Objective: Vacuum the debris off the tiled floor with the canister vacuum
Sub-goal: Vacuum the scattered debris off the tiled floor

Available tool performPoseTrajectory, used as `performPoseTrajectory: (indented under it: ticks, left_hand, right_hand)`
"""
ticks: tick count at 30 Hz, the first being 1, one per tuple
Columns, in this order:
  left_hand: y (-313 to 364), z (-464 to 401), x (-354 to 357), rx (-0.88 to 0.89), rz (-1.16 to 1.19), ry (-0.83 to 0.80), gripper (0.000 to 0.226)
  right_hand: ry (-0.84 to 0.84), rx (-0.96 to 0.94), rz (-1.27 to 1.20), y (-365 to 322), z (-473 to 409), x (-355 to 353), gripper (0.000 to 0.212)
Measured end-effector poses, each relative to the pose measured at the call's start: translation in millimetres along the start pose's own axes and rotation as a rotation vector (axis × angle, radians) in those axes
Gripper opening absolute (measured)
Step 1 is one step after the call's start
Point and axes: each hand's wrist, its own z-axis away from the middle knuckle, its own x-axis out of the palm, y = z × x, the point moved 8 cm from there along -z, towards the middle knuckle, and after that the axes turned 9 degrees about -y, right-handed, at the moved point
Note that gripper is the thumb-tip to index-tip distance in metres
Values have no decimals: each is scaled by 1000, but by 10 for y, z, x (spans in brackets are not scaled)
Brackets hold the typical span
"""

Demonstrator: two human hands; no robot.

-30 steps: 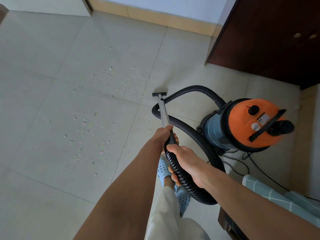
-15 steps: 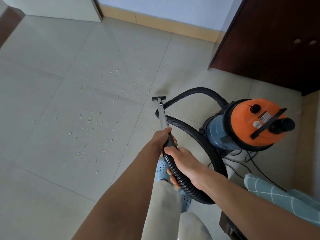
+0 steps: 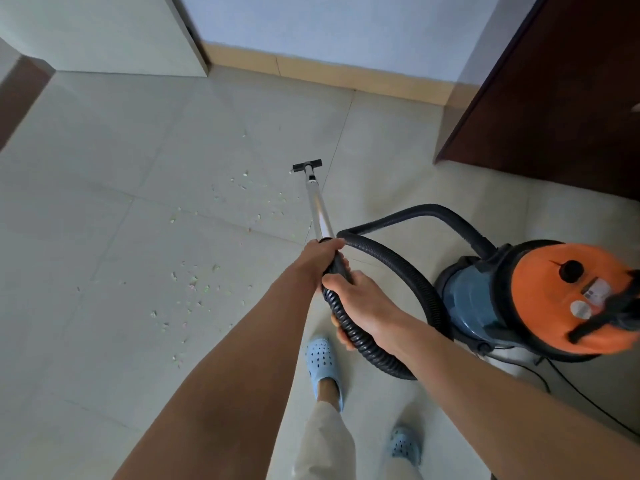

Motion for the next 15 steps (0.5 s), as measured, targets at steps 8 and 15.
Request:
performPoseTrajectory:
  ticks: [8, 15]
  left_hand:
    - [242, -405, -107, -102, -154, -60, 12]
    - [154, -306, -225, -153, -222, -92, 11]
  right_hand:
    - [119, 75, -90, -138, -506, 51, 40]
    - [138, 142, -149, -96, -327, 284, 31]
